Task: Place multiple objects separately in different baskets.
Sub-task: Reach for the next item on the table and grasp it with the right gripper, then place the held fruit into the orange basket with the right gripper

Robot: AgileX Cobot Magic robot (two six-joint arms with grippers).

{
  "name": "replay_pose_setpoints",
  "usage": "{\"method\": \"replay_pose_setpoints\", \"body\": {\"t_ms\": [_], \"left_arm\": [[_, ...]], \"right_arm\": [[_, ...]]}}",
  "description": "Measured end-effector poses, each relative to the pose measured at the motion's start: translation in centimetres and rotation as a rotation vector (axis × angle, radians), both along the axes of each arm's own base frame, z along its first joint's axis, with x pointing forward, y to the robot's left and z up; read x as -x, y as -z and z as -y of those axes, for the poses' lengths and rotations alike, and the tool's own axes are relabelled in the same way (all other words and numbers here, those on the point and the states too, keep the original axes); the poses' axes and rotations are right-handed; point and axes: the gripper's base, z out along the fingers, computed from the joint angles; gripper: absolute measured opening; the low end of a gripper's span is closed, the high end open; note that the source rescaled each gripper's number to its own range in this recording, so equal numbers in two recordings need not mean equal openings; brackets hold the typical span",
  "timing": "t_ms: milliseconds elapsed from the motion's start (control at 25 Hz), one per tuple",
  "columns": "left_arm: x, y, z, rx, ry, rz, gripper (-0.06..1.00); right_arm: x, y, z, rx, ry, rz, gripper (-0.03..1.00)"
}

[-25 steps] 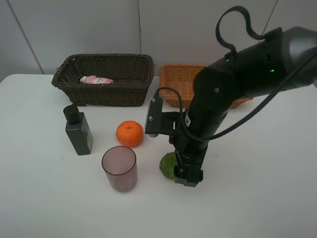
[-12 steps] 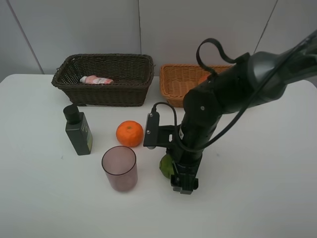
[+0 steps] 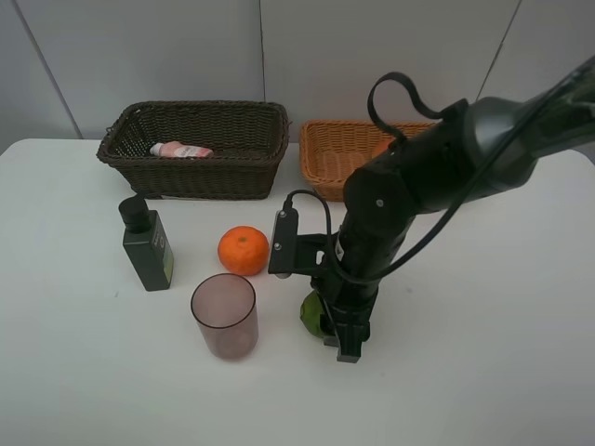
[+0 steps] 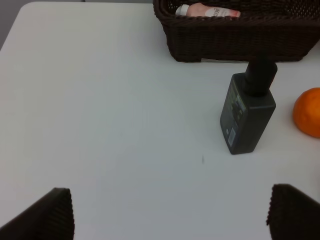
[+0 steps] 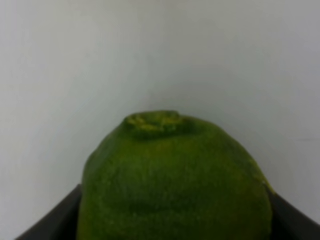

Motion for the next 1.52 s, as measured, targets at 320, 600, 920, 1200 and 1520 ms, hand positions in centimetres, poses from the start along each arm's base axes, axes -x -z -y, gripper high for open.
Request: {"method": "replay_pose_setpoints", "body": {"t_ms": [320, 600, 920, 1200, 1520], "left_arm": [[0.0, 0.0, 0.0, 0.0, 0.0, 0.0, 1.0], [0.0, 0.0, 0.0, 0.0, 0.0, 0.0, 1.0], [0.0, 0.0, 0.0, 0.0, 0.0, 0.0, 1.0], [0.0, 0.0, 0.0, 0.0, 0.0, 0.0, 1.0], [0.0, 0.0, 0.0, 0.0, 0.0, 0.0, 1.0]], "right_arm": [[0.0, 0.0, 0.0, 0.0, 0.003, -0.004, 0.46], [0.0, 0.0, 0.0, 0.0, 0.003, -0.004, 0.46], [0.1, 0.0, 0.1, 0.005, 0.004, -0.009, 0.46], [0.3, -1.3, 0.2, 0.002, 0.01, -0.01, 0.46], [-1.6, -6.0, -0.4, 0.013, 0.12, -0.076, 0.46]]}}
